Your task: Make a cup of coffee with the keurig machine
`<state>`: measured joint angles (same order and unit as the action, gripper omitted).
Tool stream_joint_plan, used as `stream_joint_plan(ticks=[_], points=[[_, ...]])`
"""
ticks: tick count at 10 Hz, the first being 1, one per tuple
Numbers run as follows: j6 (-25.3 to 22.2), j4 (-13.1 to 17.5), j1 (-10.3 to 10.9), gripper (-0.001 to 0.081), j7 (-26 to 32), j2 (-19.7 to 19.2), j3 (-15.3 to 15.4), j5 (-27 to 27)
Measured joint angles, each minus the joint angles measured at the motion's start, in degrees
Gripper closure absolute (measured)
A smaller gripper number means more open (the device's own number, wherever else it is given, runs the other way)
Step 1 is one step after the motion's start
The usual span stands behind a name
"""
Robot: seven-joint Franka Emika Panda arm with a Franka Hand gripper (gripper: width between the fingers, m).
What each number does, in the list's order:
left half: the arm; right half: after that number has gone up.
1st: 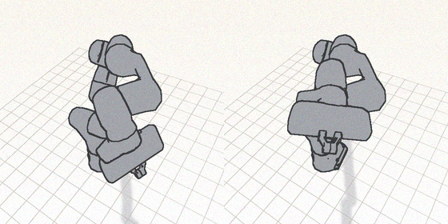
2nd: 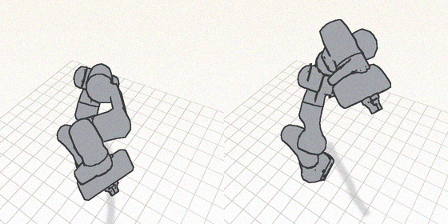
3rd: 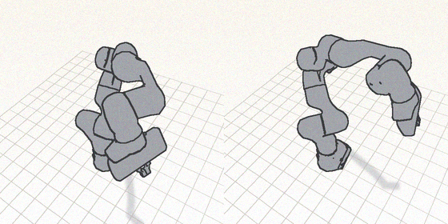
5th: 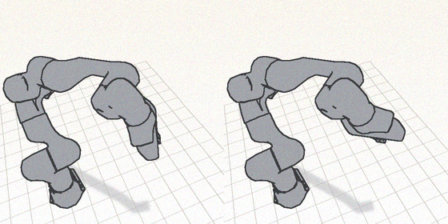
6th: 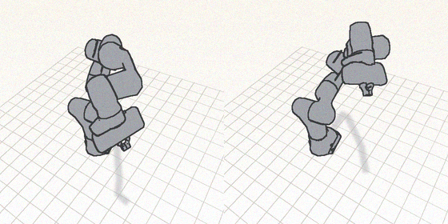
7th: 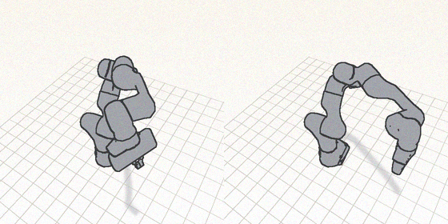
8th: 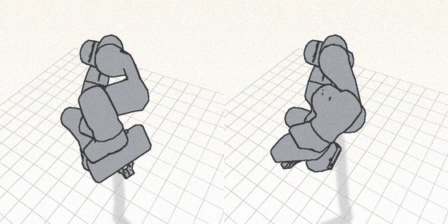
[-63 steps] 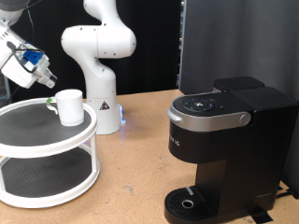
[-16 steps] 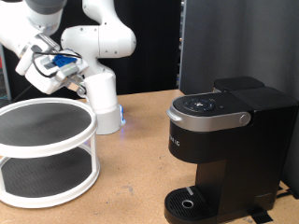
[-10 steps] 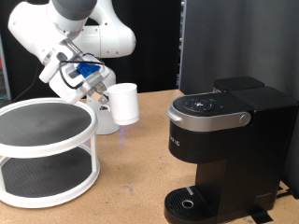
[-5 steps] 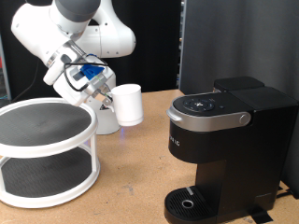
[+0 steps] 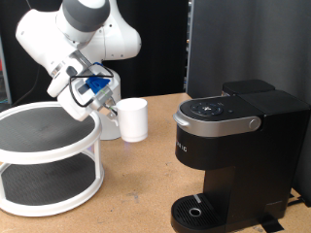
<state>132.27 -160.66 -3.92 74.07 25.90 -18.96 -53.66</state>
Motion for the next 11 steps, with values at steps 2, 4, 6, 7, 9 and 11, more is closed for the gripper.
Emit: stream_joint_plan(ticks=[2, 4, 6, 7, 9, 11], points=[[2.3, 0.1, 0.9, 0.0734, 1.1, -2.5, 0.5, -2.2], [4.3, 0.3, 2.3, 0.0734, 3.7, -5.3, 0.7, -5.3], [5.9, 0.5, 3.5, 0.0734, 6.3, -8.2, 1.0, -8.1], [6.4, 0.8, 4.1, 0.0734, 7.6, -9.5, 1.1, -9.7], [7.8, 1.2, 4.9, 0.0734, 9.9, -12.1, 1.5, -12.6], [8.3, 1.8, 5.4, 0.0734, 11.2, -14.3, 1.8, -14.7]])
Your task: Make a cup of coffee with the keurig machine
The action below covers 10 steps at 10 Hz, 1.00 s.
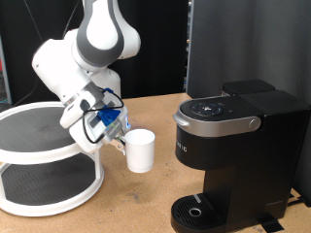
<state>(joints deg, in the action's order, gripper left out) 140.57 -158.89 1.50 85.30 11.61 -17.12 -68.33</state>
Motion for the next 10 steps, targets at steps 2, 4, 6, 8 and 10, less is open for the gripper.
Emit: stream_joint_plan(ticks=[2, 4, 6, 8, 10], points=[[0.0, 0.8, 0.3, 0.0734, 0.3, -2.0, 0.3, -1.2], [0.0, 1.8, 0.4, 0.0734, 0.5, -3.8, 0.8, -2.3], [0.0, 2.9, 0.5, 0.0734, 0.8, -5.3, 1.5, -3.5], [0.1, 3.8, 0.5, 0.0734, 1.0, -6.3, 2.1, -4.3], [0.1, 4.0, 0.5, 0.0734, 1.2, -7.2, 2.4, -4.3]])
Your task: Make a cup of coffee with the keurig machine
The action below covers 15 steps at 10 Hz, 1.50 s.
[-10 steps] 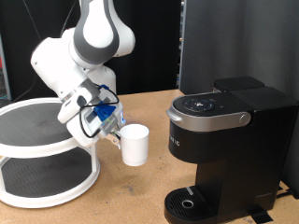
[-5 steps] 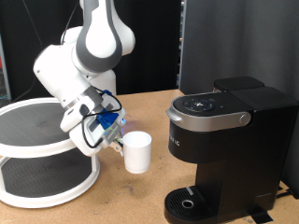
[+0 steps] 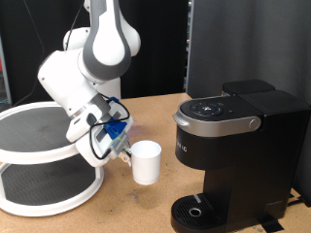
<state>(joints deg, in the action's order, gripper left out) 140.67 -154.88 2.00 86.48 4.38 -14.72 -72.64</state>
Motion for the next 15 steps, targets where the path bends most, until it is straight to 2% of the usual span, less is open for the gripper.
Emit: stream_joint_plan(ticks=[3, 11, 15], points=[[2.6, 0.0, 0.0, 0.0734, 0.0, -1.5, 1.2, -0.4], [3.0, 0.8, 0.0, 0.0734, 2.7, -3.4, 3.5, -5.1], [4.8, 3.4, 0.0, 0.0734, 4.5, -5.9, 5.4, -9.5]])
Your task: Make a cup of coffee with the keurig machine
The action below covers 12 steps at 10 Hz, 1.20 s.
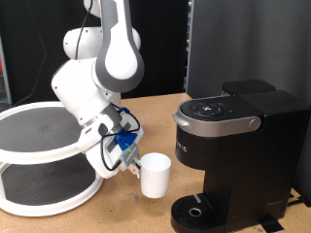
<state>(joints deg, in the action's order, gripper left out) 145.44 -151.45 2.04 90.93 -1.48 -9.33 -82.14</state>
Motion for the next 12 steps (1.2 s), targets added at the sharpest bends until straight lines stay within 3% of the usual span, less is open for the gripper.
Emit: stream_joint_plan(ticks=[4, 8, 12], points=[[-0.2, 3.3, 0.0, 0.0734, 1.6, -3.4, 2.1, -3.0], [-1.6, 3.5, 0.1, 0.0734, 3.3, -3.5, 4.2, -4.6], [-0.6, 3.9, 0.2, 0.0734, 5.0, -3.5, 6.8, -9.5]])
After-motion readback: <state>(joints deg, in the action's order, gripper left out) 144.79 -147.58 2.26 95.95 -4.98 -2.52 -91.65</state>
